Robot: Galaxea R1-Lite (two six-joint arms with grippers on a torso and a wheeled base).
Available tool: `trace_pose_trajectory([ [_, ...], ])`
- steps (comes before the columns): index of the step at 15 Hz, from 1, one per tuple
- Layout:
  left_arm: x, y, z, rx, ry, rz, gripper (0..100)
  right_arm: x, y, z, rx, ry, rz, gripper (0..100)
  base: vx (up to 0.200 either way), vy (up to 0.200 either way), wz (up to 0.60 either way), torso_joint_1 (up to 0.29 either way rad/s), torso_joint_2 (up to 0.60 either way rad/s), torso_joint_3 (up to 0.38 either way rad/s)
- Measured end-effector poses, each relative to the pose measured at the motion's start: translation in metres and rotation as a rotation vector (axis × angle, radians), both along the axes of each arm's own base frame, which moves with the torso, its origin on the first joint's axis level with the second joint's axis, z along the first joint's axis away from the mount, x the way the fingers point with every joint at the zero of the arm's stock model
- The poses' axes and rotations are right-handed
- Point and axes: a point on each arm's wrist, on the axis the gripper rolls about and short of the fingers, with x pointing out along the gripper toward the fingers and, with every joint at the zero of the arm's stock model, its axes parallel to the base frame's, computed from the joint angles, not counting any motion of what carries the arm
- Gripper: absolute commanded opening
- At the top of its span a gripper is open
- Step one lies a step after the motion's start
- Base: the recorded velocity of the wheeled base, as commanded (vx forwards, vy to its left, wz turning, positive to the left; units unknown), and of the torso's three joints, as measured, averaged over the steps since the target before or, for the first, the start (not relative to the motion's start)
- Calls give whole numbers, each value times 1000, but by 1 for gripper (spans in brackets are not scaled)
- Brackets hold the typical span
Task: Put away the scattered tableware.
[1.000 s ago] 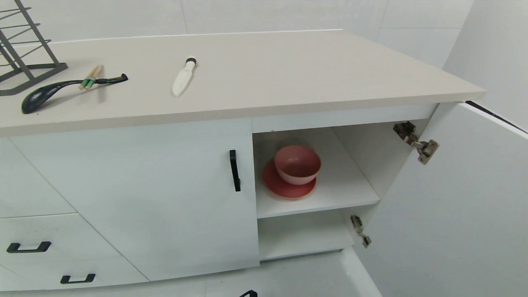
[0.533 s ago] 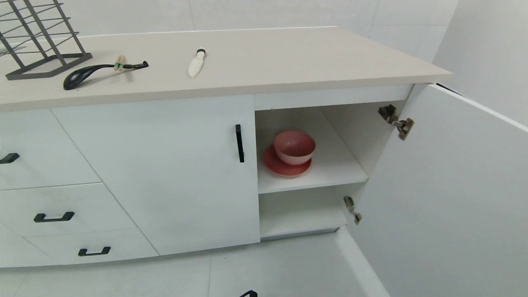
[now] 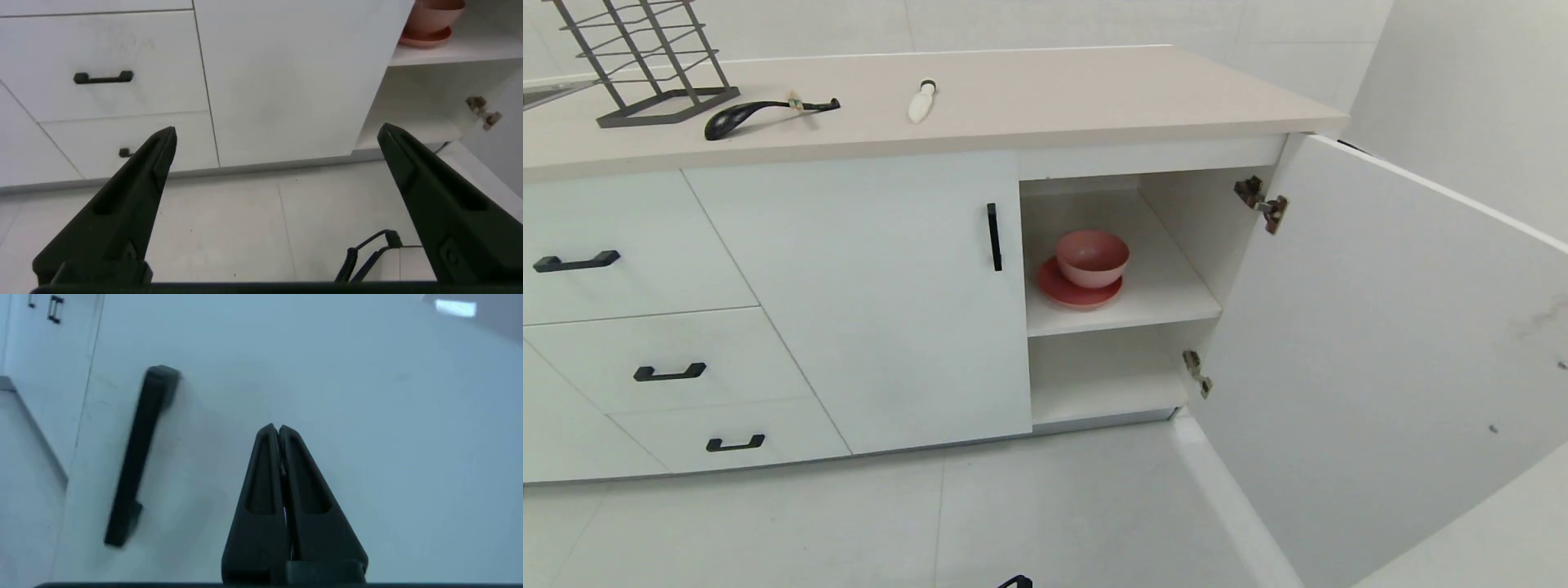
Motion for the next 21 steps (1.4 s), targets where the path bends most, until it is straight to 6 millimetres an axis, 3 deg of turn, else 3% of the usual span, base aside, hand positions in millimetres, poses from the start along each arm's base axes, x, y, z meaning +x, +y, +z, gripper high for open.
trace_pose_trajectory([
  [11, 0, 0, 0, -6, -1, 2, 100, 0, 0, 0, 0, 0, 1, 100, -18, -182, 0, 1, 2, 3],
  [15, 0, 0, 0, -11, 0, 3, 100, 0, 0, 0, 0, 3, 0, 100, -200, -200, 0, 4, 4, 1],
  [16, 0, 0, 0, -11, -2, 3, 100, 0, 0, 0, 0, 2, 0, 0, -200, -200, 0, -7, 7, 7],
  [21, 0, 0, 0, -11, 0, 1, 100, 0, 0, 0, 1, 1, -1, 0, -160, -200, 0, 3, 4, 0],
])
